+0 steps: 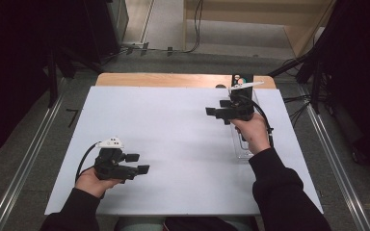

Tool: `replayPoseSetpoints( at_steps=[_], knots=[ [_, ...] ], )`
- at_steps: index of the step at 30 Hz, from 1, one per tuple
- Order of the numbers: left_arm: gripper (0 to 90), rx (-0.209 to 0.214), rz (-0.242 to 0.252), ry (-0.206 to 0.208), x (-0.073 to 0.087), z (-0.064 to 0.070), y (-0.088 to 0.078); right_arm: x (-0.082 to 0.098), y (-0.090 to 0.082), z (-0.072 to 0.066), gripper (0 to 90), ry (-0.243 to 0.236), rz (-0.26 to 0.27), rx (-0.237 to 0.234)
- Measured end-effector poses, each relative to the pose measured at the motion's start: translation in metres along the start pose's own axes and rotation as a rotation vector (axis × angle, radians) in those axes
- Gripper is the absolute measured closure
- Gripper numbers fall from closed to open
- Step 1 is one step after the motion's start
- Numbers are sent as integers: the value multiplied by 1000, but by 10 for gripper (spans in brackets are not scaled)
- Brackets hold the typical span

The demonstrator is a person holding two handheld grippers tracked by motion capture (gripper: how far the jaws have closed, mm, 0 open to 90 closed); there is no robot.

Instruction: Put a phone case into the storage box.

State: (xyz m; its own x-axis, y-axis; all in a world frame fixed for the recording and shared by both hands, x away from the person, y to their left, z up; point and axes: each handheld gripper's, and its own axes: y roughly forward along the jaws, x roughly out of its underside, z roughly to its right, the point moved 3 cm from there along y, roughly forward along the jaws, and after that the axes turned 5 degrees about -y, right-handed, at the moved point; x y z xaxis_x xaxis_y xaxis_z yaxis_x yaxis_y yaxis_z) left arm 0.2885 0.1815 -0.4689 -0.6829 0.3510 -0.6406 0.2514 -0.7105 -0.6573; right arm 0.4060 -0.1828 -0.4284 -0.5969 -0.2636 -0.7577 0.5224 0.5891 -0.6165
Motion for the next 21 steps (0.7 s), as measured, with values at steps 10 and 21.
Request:
replayPoseSetpoints(
  at_steps=[10,21],
  knots=[
    [297,15,-15,11,1,1,1,15,5,-19,228,-24,-36,-40],
    [297,22,-17,21,2,2,1,29,0,-38,228,-44,-65,-107]
  ],
)
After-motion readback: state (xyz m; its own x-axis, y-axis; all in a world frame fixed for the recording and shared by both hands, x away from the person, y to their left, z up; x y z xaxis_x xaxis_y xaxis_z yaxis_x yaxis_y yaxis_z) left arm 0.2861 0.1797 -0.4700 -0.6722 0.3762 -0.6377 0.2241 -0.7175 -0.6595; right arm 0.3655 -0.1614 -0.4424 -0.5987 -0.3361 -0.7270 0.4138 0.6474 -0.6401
